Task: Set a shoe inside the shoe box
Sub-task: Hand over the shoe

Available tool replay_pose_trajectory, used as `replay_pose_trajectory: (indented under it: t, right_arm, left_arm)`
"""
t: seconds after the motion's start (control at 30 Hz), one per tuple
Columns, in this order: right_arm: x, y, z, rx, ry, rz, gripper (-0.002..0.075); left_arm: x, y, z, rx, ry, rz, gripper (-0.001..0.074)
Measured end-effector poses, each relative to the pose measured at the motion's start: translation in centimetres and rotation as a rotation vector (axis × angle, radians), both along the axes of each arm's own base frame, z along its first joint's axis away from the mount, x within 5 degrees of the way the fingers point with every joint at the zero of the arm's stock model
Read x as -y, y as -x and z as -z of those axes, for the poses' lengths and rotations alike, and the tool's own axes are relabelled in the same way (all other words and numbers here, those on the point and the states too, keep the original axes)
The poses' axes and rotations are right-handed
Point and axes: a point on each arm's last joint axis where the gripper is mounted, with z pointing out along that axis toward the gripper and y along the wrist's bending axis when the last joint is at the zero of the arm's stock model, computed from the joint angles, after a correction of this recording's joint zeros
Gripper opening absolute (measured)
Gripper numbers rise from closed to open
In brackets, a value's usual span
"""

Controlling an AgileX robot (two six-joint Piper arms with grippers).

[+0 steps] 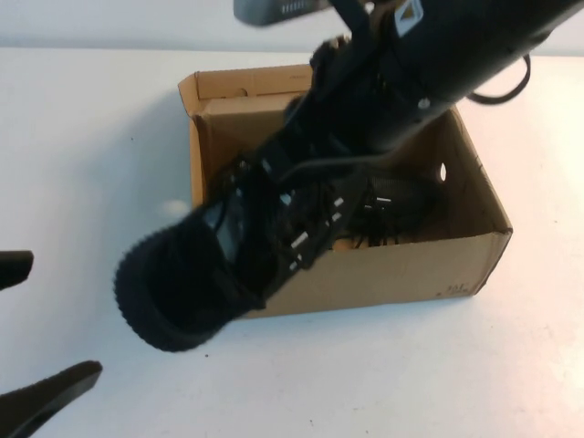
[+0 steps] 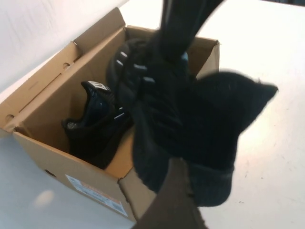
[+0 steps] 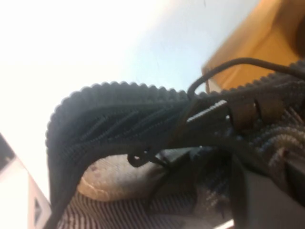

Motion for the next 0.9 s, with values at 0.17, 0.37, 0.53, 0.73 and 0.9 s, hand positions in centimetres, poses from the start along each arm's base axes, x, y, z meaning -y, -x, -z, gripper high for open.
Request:
replay_pose_trajectory:
  t: [0.17, 0.37, 0.53, 0.73, 0.9]
  right_arm:
    - [0.0, 0.4, -2.0, 0.033, -0.066, -0.016, 0.0025]
    - [-0.1, 0.4, -2.2, 0.039, -0.073, -0.019, 0.0025]
    - [-0.6, -0.3, -1.4, 0.011, -0.057, -0.009, 0.0025]
    - [-1.7, -1.6, 0.6, -0.060, -0.029, 0.038, 0.0025]
    - [-2.6, -3.4, 1.8, -0.084, -0.017, 0.066, 0.0025]
  left_arm:
    - [0.1, -0.4, 0.1, 0.006, -0.019, 0.017, 0.0548]
    - [0.4, -2.3, 0.2, 0.019, -0.040, 0.017, 0.0548]
    - [0.8, -3.6, 0.4, 0.006, -0.029, 0.029, 0.0551]
    - [1.1, -4.9, 0.8, -0.032, -0.035, 0.028, 0.0574]
    - [1.2, -5.8, 1.1, -0.024, -0.052, 0.027, 0.0577]
